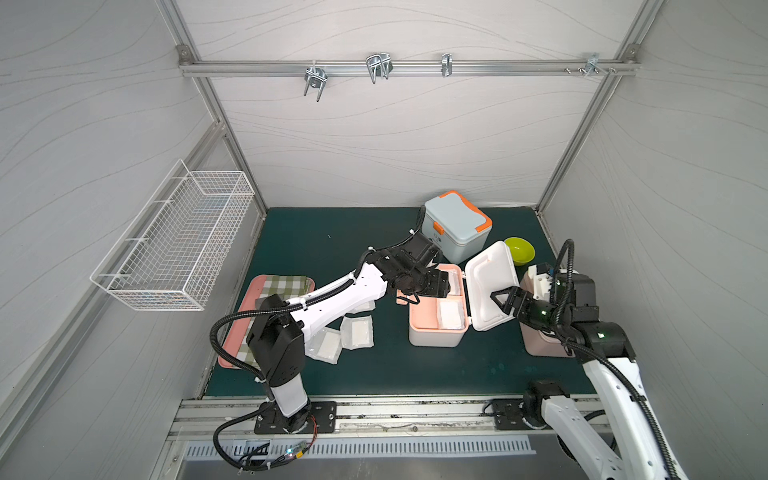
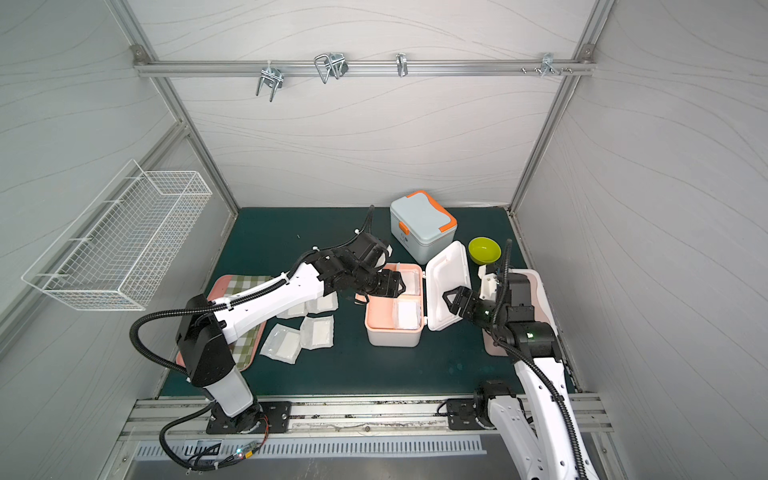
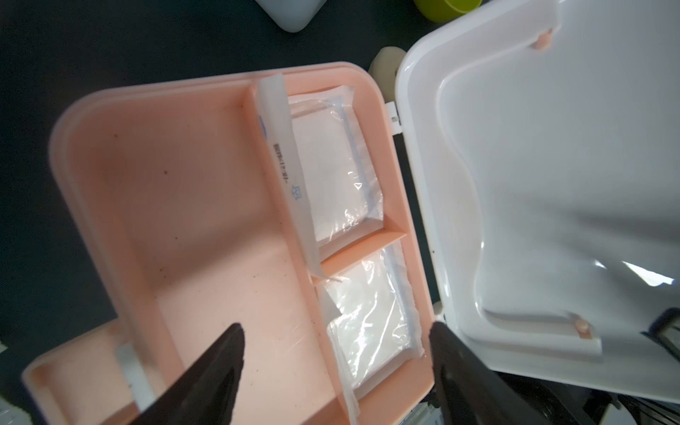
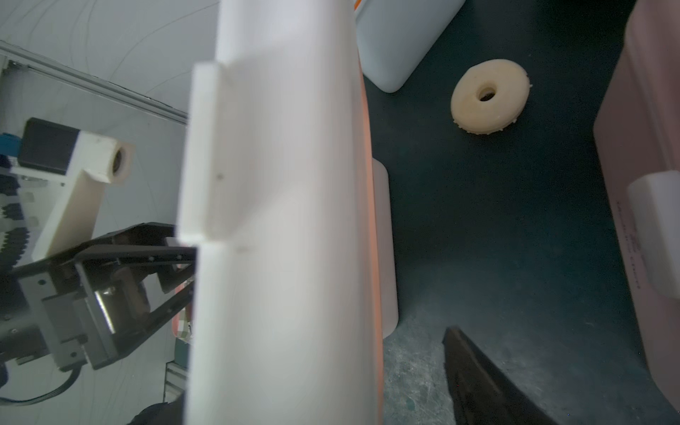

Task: Open first aid kits and take out gauze
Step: Open the lid of the first aid kit, then pick up the gauze from the first aid kit.

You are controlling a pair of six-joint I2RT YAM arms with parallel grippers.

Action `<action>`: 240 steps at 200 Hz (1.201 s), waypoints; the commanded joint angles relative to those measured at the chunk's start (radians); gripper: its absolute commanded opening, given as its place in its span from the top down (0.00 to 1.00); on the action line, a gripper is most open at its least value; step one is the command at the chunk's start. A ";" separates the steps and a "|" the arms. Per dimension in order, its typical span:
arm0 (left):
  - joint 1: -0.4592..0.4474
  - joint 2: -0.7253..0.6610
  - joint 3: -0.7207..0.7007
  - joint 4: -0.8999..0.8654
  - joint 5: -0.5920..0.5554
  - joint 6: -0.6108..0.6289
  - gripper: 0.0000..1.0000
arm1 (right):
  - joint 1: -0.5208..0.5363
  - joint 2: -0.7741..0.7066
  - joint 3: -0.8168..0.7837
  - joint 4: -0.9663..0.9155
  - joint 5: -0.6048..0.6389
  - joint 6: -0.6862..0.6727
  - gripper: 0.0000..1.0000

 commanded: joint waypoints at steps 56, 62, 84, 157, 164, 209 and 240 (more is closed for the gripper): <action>0.003 0.161 0.328 -0.223 -0.162 0.122 0.36 | -0.057 0.014 0.071 -0.033 0.072 -0.031 0.08; 0.003 0.183 0.367 -0.244 -0.171 0.128 0.37 | -0.060 0.015 0.072 -0.035 0.079 -0.028 0.06; 0.003 0.257 0.467 -0.309 -0.184 0.147 0.39 | -0.072 0.036 0.068 -0.030 0.061 -0.027 0.01; -0.005 0.384 0.612 -0.374 -0.176 0.157 0.50 | -0.106 0.064 0.051 0.002 0.015 -0.015 0.01; -0.006 0.387 0.614 -0.379 -0.178 0.157 0.52 | -0.106 0.069 0.051 0.002 0.016 -0.015 0.01; -0.009 0.417 0.635 -0.393 -0.186 0.158 0.61 | -0.113 0.063 0.048 -0.013 0.086 0.003 0.01; -0.009 0.435 0.639 -0.391 -0.176 0.154 0.64 | -0.114 0.071 0.031 -0.007 0.071 0.003 0.01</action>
